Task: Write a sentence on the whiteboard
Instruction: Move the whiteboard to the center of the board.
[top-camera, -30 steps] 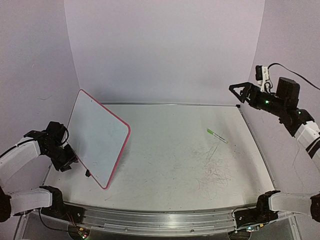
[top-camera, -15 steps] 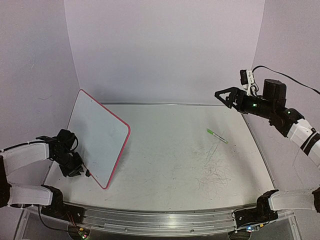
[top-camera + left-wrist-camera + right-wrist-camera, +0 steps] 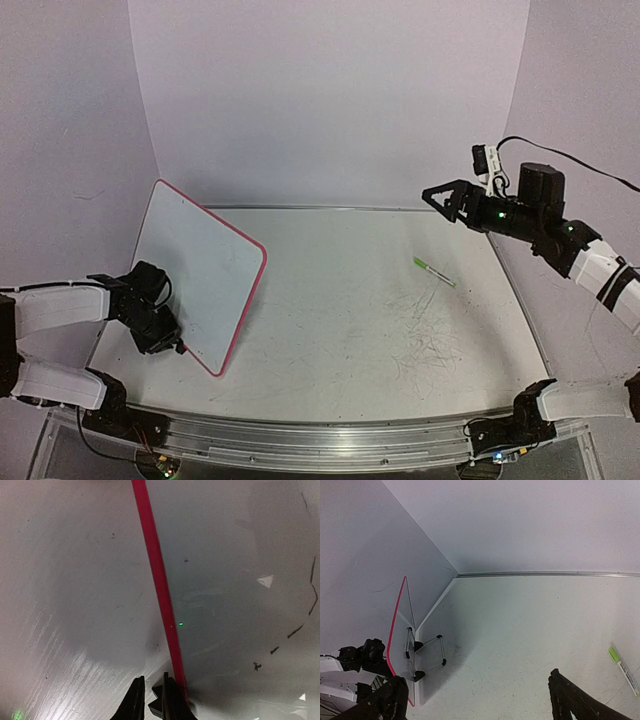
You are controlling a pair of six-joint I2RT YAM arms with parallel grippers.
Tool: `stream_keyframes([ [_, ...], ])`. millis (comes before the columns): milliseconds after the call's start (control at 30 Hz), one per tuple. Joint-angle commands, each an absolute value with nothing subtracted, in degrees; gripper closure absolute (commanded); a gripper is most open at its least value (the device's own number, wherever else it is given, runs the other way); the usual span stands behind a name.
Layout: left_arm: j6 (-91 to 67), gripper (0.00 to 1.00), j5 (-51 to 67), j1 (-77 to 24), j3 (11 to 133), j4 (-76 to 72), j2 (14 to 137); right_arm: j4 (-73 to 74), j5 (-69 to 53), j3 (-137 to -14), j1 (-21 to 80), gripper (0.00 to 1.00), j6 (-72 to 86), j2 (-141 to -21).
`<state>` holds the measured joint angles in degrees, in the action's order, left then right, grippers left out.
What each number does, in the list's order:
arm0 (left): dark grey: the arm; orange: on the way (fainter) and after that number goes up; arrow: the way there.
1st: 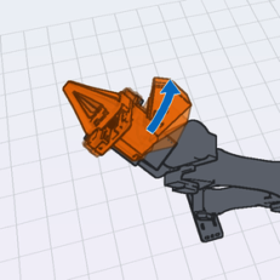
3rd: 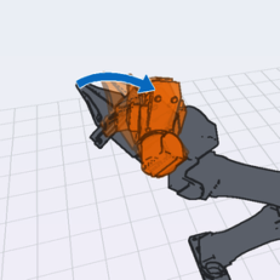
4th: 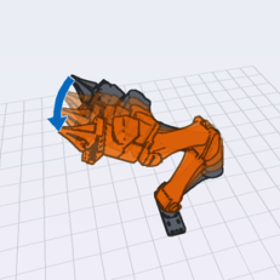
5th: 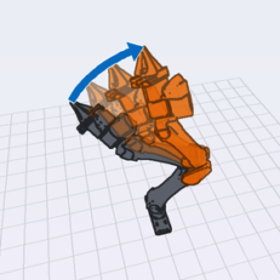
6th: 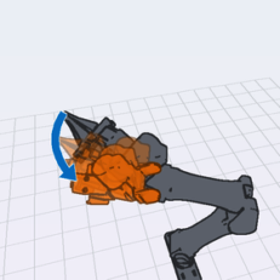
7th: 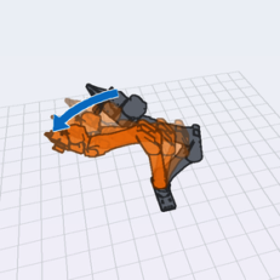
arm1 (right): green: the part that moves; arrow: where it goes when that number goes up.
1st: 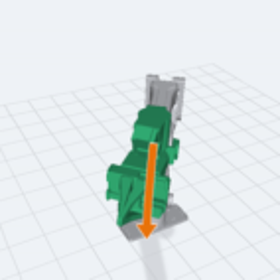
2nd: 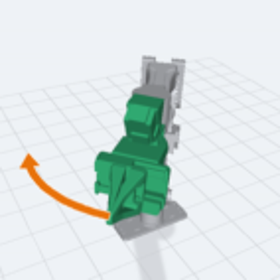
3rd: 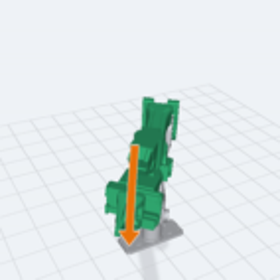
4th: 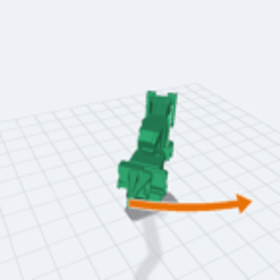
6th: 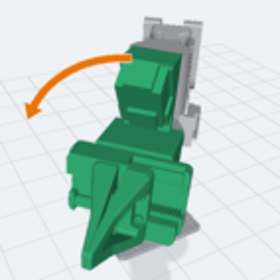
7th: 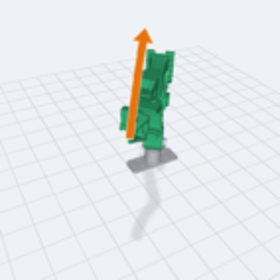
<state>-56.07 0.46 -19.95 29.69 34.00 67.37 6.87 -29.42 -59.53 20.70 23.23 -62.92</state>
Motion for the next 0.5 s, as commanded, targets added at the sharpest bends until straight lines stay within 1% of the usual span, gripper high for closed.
stream_keyframes([
  [0,-58.9,0.86,4.7,-22.7,29.9,29.4,66.9,3.7,-28.4,-59.1,22.0,0.02,24.2,-63.6],
  [200,-61.9,0.86,4.3,-27.5,31.6,27.2,68.4,3.5,-27.2,-59.6,23.4,0.02,24.4,-64.8],
  [467,-64.6,0.86,2.1,-36.1,36.8,23.3,75.9,4.0,-22.3,-60.6,26.9,0.02,25.8,-66.9],
])
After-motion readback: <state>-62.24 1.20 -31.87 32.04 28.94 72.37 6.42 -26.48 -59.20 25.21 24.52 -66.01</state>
